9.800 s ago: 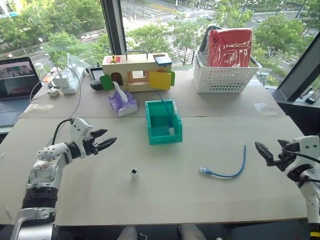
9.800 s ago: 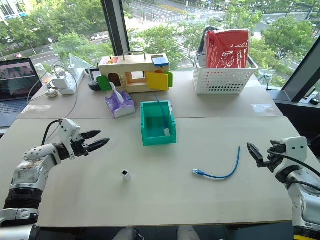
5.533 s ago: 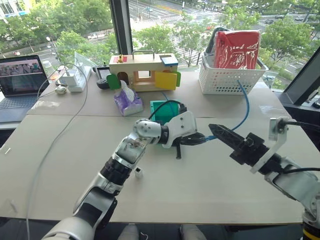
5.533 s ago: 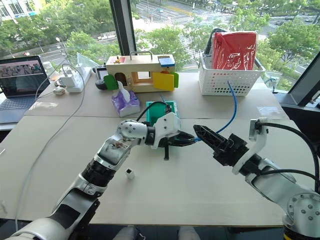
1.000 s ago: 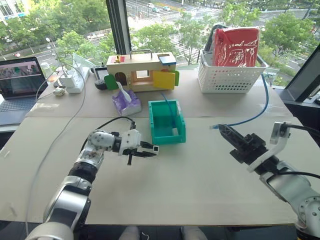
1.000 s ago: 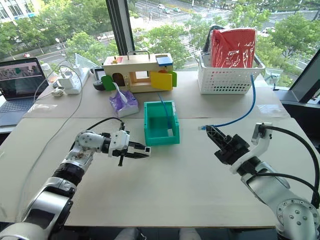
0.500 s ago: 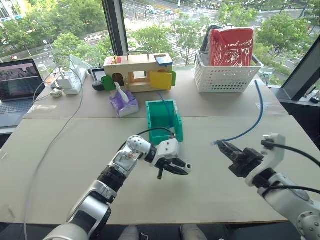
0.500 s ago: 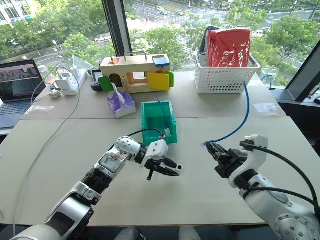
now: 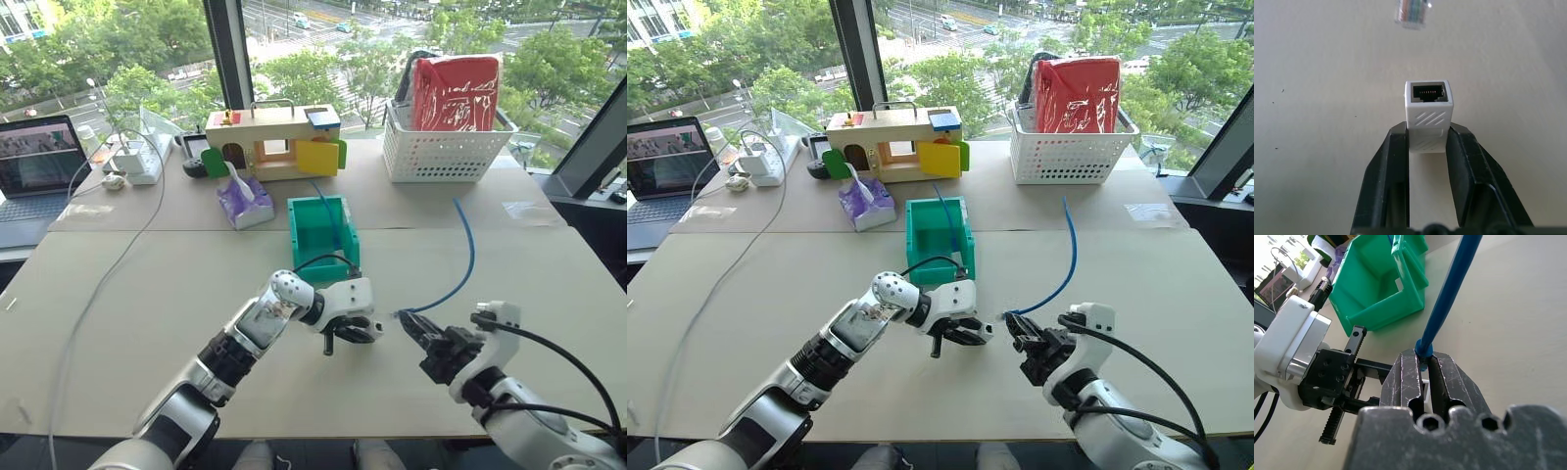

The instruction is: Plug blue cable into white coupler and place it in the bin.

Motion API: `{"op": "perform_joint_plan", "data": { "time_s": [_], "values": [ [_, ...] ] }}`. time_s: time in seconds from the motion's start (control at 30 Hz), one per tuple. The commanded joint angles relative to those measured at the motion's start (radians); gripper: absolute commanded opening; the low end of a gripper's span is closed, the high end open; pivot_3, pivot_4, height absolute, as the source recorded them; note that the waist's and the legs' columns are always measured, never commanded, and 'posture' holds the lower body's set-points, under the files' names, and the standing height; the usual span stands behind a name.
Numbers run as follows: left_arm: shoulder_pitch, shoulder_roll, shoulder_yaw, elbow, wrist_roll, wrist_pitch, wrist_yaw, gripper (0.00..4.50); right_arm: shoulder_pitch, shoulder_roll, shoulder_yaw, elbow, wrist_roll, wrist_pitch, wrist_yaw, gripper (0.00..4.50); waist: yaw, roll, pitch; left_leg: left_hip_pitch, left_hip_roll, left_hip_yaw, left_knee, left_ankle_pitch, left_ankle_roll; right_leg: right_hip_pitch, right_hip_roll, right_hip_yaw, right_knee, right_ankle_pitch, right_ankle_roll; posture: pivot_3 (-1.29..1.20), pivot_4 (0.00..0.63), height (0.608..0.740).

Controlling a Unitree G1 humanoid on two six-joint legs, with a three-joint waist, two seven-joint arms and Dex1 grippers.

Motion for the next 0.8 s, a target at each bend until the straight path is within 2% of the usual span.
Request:
{"op": "perform_joint_plan", "data": {
  "time_s": [0.03,0.3,0.8],
  "values": [
    [0.023,-0.004,0.002,-0.052,-0.002,0.05,0.046,0.69,-0.001,0.046,0.039,-0.045,-0.004,-0.029,-0.009,0.0,0.001,0.0,0.0,0.0,0.0,0.0,0.0,0.0,0.0,0.0,0.0,0.0,0.0,0.0,0.0,0.0,0.15,0.74],
    [0.025,-0.004,-0.003,-0.054,-0.011,0.057,0.085,0.69,-0.025,0.079,0.073,-0.008,-0.027,-0.011,-0.003,0.0,0.003,0.0,0.0,0.0,0.0,0.0,0.0,0.0,0.0,0.0,0.0,0.0,0.0,0.0,0.0,0.0,0.15,0.74],
    [0.025,-0.013,-0.005,-0.031,-0.019,0.035,0.117,0.69,0.014,0.116,0.007,0.052,-0.021,-0.044,0.049,0.0,0.007,0.0,0.0,0.0,0.0,0.0,0.0,0.0,0.0,0.0,0.0,0.0,0.001,0.0,0.0,0.0,0.15,0.74]
  ]
}}
